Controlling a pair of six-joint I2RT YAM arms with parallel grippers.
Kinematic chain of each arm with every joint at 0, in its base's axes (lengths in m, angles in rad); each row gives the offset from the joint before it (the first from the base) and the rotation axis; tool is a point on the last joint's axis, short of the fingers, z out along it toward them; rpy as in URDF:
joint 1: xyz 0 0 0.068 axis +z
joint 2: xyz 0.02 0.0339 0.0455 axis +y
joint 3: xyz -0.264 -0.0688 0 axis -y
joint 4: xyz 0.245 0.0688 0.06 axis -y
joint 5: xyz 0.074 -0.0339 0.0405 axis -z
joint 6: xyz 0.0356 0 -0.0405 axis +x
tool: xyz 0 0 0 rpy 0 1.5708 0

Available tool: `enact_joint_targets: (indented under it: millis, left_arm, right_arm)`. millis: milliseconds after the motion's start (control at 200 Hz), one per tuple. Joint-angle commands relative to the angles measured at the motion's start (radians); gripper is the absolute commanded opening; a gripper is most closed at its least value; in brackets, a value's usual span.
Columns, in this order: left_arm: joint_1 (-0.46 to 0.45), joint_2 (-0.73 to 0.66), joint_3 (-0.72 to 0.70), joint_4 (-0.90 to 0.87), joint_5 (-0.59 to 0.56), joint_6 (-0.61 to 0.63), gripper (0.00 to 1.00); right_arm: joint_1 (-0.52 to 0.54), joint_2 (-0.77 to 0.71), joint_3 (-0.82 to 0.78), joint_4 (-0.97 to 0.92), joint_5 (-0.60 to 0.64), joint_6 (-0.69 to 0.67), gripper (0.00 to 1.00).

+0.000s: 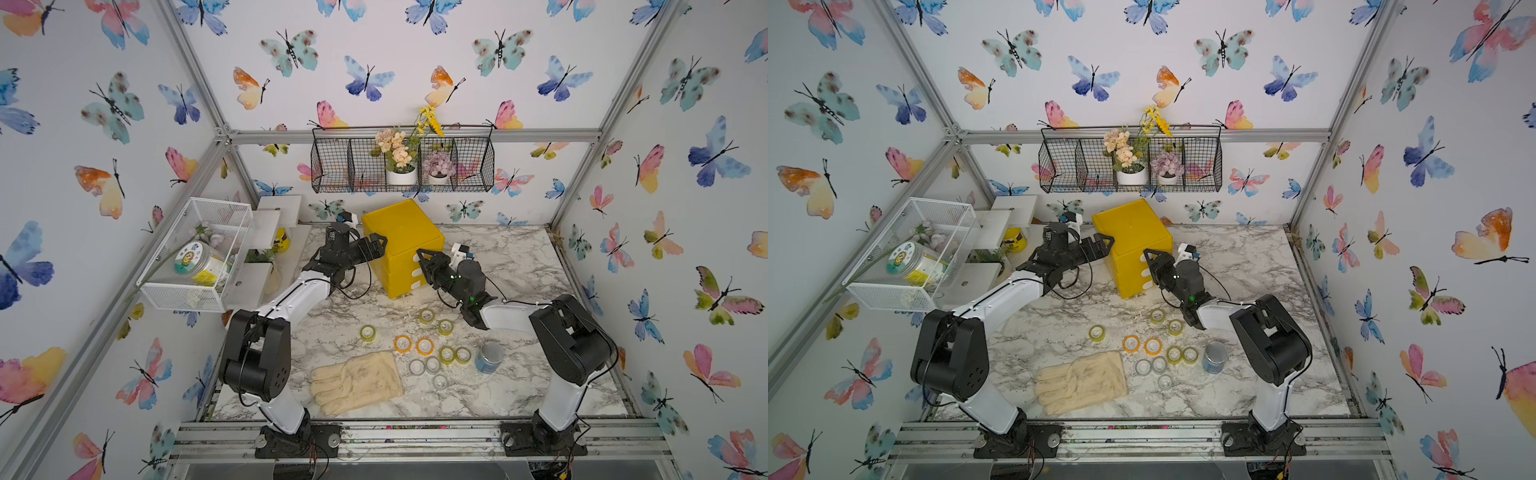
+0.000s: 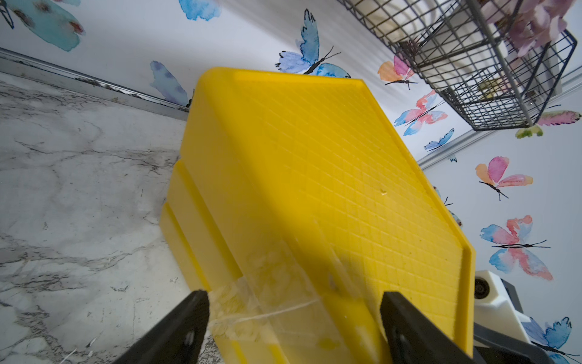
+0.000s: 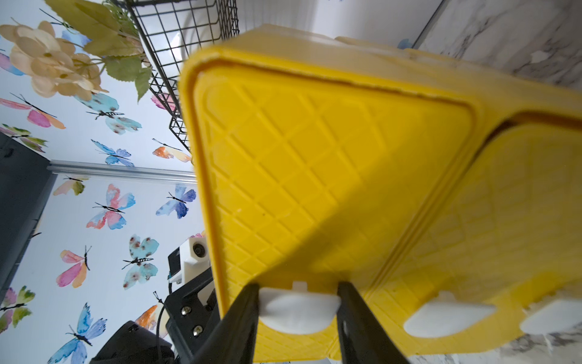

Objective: Place the transparent tape into the drawer according to color
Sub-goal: Open the drawer in the storage box.

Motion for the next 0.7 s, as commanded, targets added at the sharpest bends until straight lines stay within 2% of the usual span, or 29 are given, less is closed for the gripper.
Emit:
enact_joint_targets:
  millis: [0,335,696]
  left_arm:
    - [-0.014,0.016,-0.026,-0.12,0.034,0.032,0.89]
    - [-0.016,0.014,-0.02,-0.12,0.033,0.02,0.9]
    - [-0.016,0.017,-0.01,-0.108,0.048,-0.016,0.91]
  right_arm:
    - [0.006,0.019,0.018,0.018,0.017,-0.001,0.38]
    - [0.006,0.001,-0.006,0.056,-0.019,-0.04,0.33]
    - [0.006,-0.128,-0.202,0.126,-0.049,-0.03,0.32]
